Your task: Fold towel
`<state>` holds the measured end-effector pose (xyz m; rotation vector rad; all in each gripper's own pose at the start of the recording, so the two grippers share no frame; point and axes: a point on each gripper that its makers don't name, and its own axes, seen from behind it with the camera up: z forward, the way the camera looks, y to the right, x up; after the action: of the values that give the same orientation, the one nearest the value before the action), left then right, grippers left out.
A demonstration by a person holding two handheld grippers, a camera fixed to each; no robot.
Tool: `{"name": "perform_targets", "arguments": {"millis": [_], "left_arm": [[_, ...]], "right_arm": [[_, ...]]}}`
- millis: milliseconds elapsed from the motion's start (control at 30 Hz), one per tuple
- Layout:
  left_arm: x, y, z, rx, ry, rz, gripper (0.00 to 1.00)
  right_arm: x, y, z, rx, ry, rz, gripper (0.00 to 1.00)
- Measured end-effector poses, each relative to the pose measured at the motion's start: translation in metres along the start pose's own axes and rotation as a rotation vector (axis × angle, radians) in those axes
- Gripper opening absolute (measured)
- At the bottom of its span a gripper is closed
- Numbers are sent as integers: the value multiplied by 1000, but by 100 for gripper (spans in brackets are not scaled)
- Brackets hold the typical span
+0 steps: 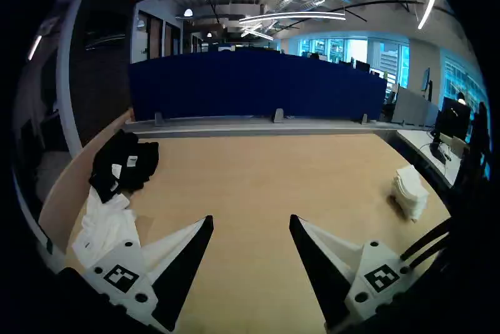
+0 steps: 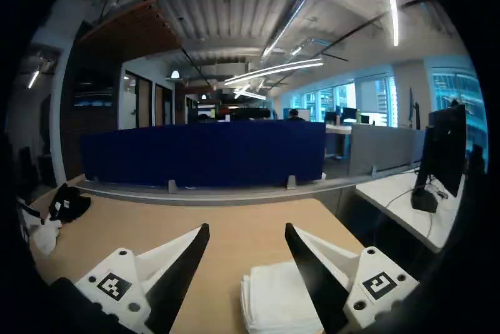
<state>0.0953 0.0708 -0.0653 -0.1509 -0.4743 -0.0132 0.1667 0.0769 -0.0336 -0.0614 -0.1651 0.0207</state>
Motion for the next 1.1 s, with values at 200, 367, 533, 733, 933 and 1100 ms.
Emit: {"name": "perform_targets", "arguments": {"millis": [200, 367, 533, 733, 933, 1100], "left_arm": [[36, -15, 3, 43, 123, -25, 90], [61, -21, 4, 50, 200, -28, 90], [76, -25, 3, 53, 256, -28, 90], [80, -27, 4, 53, 285, -29, 90], [79, -33, 6, 70, 319, -8, 90], [73, -35, 14, 72, 348, -14, 90]], "right_arm": [[9, -38, 5, 35, 19, -9, 93], [16, -65, 8, 56, 31, -9, 94], [20, -85, 10, 67, 41, -16, 94], [20, -94, 12, 67, 31, -28, 93], [22, -97, 15, 52, 33, -38, 94], [20, -102, 16, 47, 34, -37, 94]]}}
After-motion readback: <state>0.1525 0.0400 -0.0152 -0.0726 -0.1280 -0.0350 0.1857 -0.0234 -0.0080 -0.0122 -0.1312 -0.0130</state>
